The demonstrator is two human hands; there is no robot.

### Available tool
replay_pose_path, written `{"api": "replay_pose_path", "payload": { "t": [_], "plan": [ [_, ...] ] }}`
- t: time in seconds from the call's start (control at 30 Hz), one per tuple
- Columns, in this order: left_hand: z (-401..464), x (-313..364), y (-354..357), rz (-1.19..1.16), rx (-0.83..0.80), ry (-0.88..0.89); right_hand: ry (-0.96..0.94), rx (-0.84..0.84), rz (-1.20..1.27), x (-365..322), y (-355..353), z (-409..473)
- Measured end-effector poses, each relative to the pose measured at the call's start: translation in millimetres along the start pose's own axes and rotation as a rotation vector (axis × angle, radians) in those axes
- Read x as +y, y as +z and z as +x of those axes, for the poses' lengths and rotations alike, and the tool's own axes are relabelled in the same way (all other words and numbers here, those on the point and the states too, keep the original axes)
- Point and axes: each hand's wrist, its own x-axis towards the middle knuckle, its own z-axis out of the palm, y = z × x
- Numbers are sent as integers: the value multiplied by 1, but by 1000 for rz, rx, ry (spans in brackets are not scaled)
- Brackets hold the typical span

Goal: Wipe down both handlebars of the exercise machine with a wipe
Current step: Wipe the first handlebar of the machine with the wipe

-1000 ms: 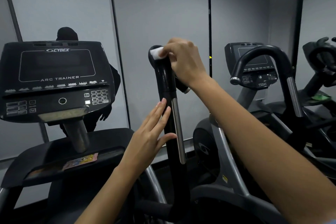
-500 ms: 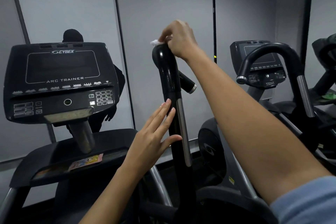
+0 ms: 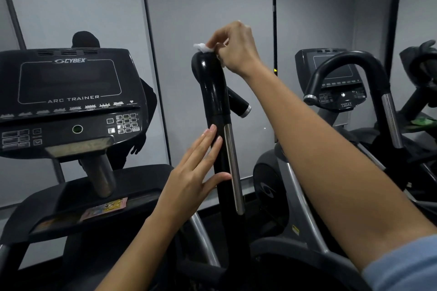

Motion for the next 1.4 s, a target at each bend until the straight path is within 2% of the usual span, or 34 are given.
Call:
{"api": "replay_pose_path", "payload": {
  "t": [0.17, 0.33, 0.43, 0.57, 0.67, 0.83, 1.03, 1.2, 1.33, 1.4],
  "plan": [
    [0, 1, -3, 18, -22, -3, 187, -17, 160, 10, 8, 5],
    [2, 8, -7, -32, 9, -33, 179, 45, 395, 12, -4, -44],
    [6, 13, -5, -34, 54, -52, 246, 43, 532, 18, -6, -80],
    [8, 13, -1, -42, 65, -49, 452, -161, 828, 11, -6, -80],
    [8, 12, -1, -59, 78, -42, 579, -236, 951, 4, -8, -62],
    [8, 11, 0, -32, 70, -38, 460, -278, 873, 13, -10, -82],
    [8, 11, -1, -51, 73, -35, 503, -181, 810, 1, -8, -62],
    [7, 10, 2, -56, 86, -34, 472, -229, 788, 8, -13, -78],
    [6, 10, 2, -93, 96, -40, 580, -38, 730, 1, 0, -50],
    [6, 10, 2, -95, 100, -38, 661, -9, 702, 0, 8, -31]
  ]
}}
